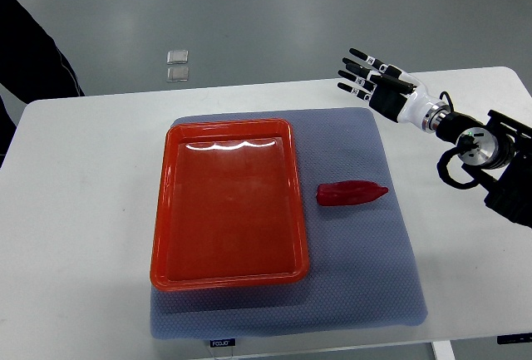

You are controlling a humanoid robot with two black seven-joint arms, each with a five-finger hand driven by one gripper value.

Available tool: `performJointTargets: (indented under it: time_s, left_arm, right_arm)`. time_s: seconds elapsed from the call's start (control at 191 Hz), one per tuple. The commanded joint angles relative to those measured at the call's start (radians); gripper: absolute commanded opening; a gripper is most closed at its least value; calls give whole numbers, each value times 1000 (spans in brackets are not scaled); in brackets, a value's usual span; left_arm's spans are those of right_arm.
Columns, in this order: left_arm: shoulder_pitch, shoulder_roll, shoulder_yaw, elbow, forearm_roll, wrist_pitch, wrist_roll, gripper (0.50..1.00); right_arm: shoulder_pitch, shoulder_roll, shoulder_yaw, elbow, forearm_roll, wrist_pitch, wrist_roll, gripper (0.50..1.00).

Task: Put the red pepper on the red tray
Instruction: 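Move the right hand toward the red pepper beside the tray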

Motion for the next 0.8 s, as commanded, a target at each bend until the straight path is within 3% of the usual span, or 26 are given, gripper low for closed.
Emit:
performJointTargets:
  time_s: [0.0,0.24,0.434,0.507,0.794]
  left_arm:
    - [-1,0,0,3,2,9,7,1000]
    - [-1,0,0,1,0,2,5,1000]
    - [1,0,5,16,0,9,7,1000]
    - [1,0,3,13,0,9,7,1000]
    - [-1,0,3,13,0,9,7,1000]
  right_arm:
    - [-2,-2,-1,1,-5,-2,-1,913]
    - [0,-12,0,4,-9,12,-1,913]
    - [5,-65,8,11,-130,116,-1,913]
    - [9,-101,11,35,-202,158,0,913]
    - [41,-220,12,175,-550,158,0,913]
